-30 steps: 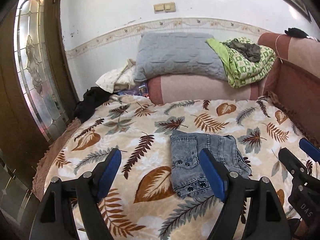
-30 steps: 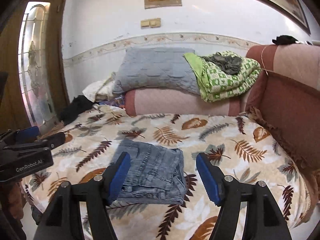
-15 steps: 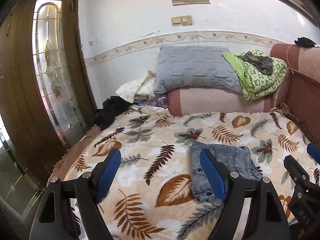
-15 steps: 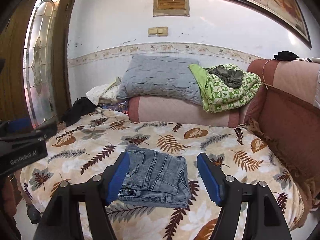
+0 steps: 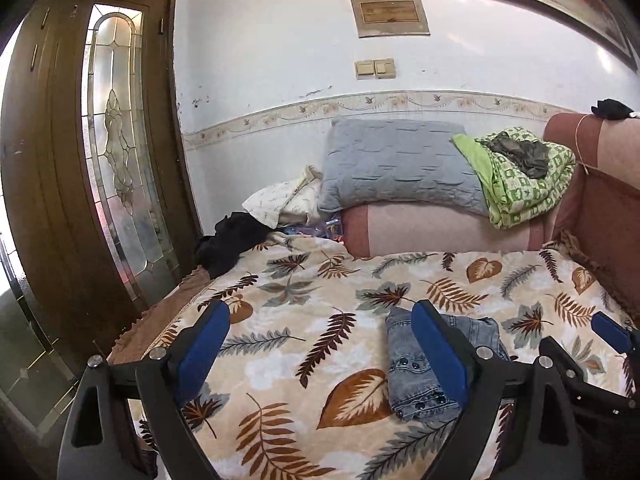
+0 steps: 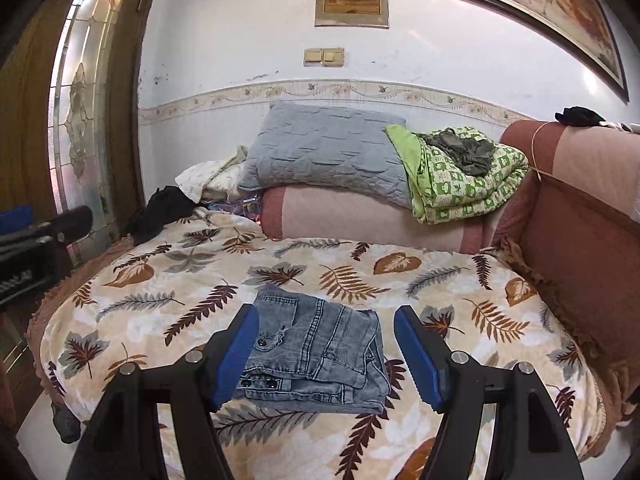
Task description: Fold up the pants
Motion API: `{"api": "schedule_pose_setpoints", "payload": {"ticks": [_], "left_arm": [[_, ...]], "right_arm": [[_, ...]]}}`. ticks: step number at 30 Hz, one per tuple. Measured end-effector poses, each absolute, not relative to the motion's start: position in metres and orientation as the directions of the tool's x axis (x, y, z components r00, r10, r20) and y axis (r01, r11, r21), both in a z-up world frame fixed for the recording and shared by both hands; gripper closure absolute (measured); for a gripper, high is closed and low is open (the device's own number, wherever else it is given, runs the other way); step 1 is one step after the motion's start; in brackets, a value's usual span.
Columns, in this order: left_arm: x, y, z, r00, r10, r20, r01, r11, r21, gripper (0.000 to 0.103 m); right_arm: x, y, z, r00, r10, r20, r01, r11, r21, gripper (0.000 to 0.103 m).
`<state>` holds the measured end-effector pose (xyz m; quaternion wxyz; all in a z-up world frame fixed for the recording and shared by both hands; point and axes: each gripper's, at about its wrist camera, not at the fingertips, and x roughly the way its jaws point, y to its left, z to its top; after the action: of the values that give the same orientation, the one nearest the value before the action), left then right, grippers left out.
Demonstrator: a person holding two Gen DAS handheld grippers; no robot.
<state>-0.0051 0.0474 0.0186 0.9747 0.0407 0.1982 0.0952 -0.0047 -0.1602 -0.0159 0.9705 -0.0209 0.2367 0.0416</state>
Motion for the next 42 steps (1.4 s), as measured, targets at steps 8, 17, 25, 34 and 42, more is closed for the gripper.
{"api": "schedule_pose_setpoints", "payload": {"ticks": [8, 17, 25, 34, 42], "left_arm": [[-0.013, 0.053, 0.02, 0.905, 0.19, -0.381, -0.163, 0.981, 0.104, 0.011], [-0.018, 0.068, 0.011, 0.892, 0.199, -0.406, -0.175, 0.98, 0.095, 0.011], [-0.015, 0.08, 0.003, 0.879, 0.196, -0.435, -0.181, 0.98, 0.076, 0.011], [-0.011, 0.086, -0.003, 0.879, 0.188, -0.437, -0.166, 0.982, 0.088, 0.011], [-0.01, 0.098, -0.003, 0.891, 0.188, -0.414, -0.176, 0.982, 0.067, 0.011]], "right_arm": [[-0.01, -0.16, -0.008, 0.897, 0.059, -0.439, -0.079, 0.997, -0.025, 0.029], [-0.014, -0.148, -0.011, 0.895, 0.062, -0.442, -0.095, 0.994, -0.053, 0.029], [-0.009, -0.135, -0.018, 0.887, 0.071, -0.456, -0.115, 0.991, -0.069, 0.029], [0.007, -0.12, -0.026, 0.877, 0.088, -0.472, -0.139, 0.988, -0.074, 0.029], [0.021, -0.107, -0.028, 0.879, 0.091, -0.467, -0.154, 0.983, -0.098, 0.029]]}}
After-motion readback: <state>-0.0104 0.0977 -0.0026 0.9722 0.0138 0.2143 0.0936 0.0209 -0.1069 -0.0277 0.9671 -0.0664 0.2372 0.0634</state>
